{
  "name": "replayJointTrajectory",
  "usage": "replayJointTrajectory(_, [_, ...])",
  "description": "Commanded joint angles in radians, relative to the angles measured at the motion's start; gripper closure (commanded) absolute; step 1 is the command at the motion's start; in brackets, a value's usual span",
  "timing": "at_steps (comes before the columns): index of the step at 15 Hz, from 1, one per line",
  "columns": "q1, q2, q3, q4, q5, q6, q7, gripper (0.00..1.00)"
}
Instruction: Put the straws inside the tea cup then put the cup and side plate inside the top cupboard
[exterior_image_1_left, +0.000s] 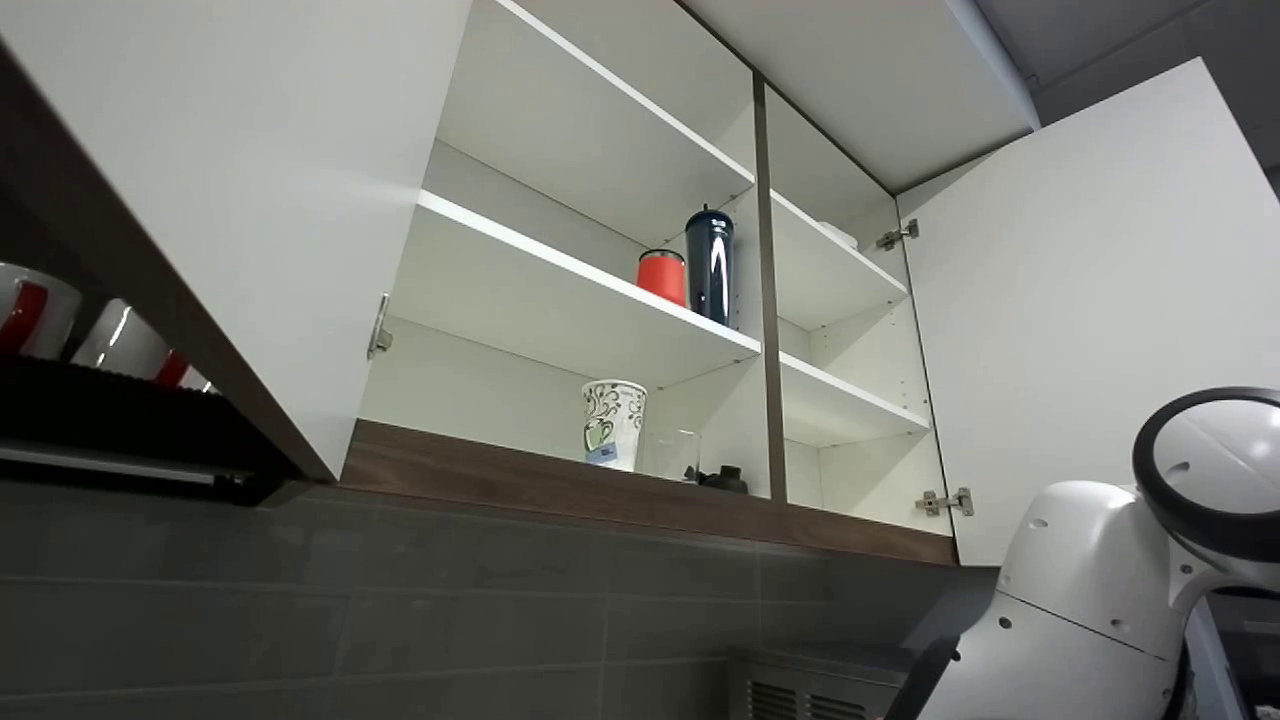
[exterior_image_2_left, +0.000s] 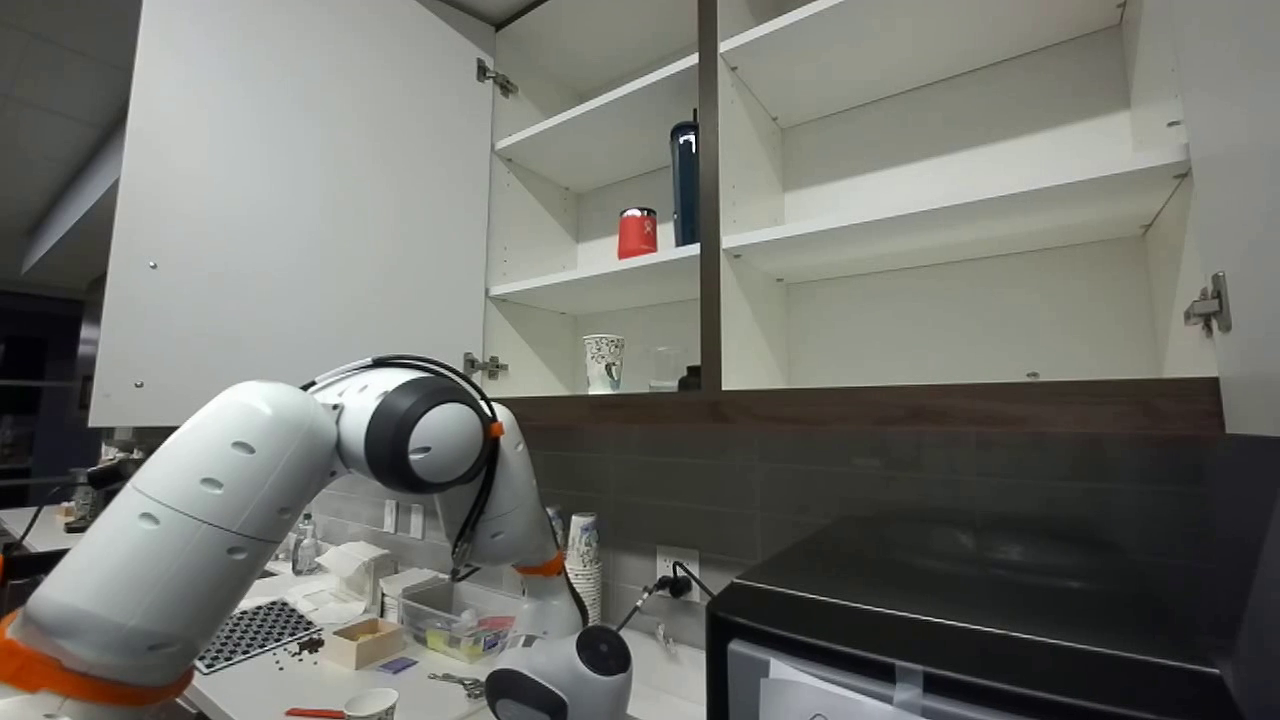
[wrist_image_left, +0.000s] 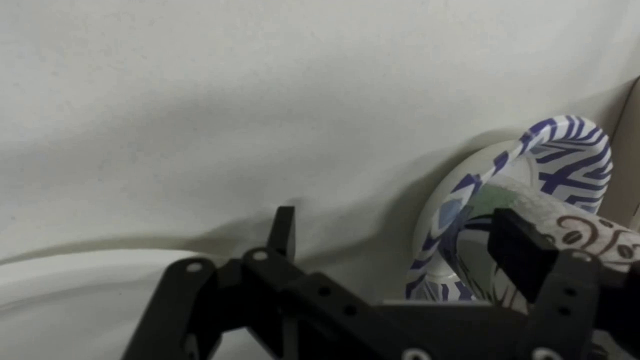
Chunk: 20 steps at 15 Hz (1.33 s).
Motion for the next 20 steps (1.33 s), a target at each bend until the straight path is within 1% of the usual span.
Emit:
replayJointTrajectory(1, [-0.013, 0.021, 0.008, 0.016, 0.031, 0.023, -0.018, 0.30])
replayJointTrajectory(2, [-0.018, 0.023, 0.009, 0.021, 0.033, 0.015, -0.021, 0.38])
replayJointTrajectory(3, [-0.022, 0.025, 0.010, 0.024, 0.033, 0.008, -0.021, 0.48])
replayJointTrajectory(4, [-0.023, 0.027, 0.009, 0.026, 0.031, 0.001, -0.014, 0.13])
replayJointTrajectory(5, [-0.023, 0.029, 0.006, 0.028, 0.024, -0.005, -0.007, 0.12])
replayJointTrajectory(6, [-0.024, 0.032, 0.003, 0.030, 0.017, -0.012, -0.004, 0.09])
replayJointTrajectory(8, [-0.021, 0.036, -0.004, 0.033, 0.005, -0.022, 0.016, 0.00])
replayJointTrajectory(12, [-0.011, 0.041, -0.015, 0.041, -0.010, -0.040, 0.072, 0.00])
replayJointTrajectory(13, [-0.011, 0.041, -0.014, 0.043, -0.010, -0.043, 0.077, 0.07])
replayJointTrajectory(14, [-0.012, 0.042, -0.014, 0.046, -0.012, -0.047, 0.085, 0.25])
replayJointTrajectory(15, [-0.011, 0.044, -0.014, 0.049, -0.012, -0.049, 0.090, 0.30])
replayJointTrajectory(20, [-0.010, 0.054, -0.014, 0.062, -0.015, -0.058, 0.116, 0.70])
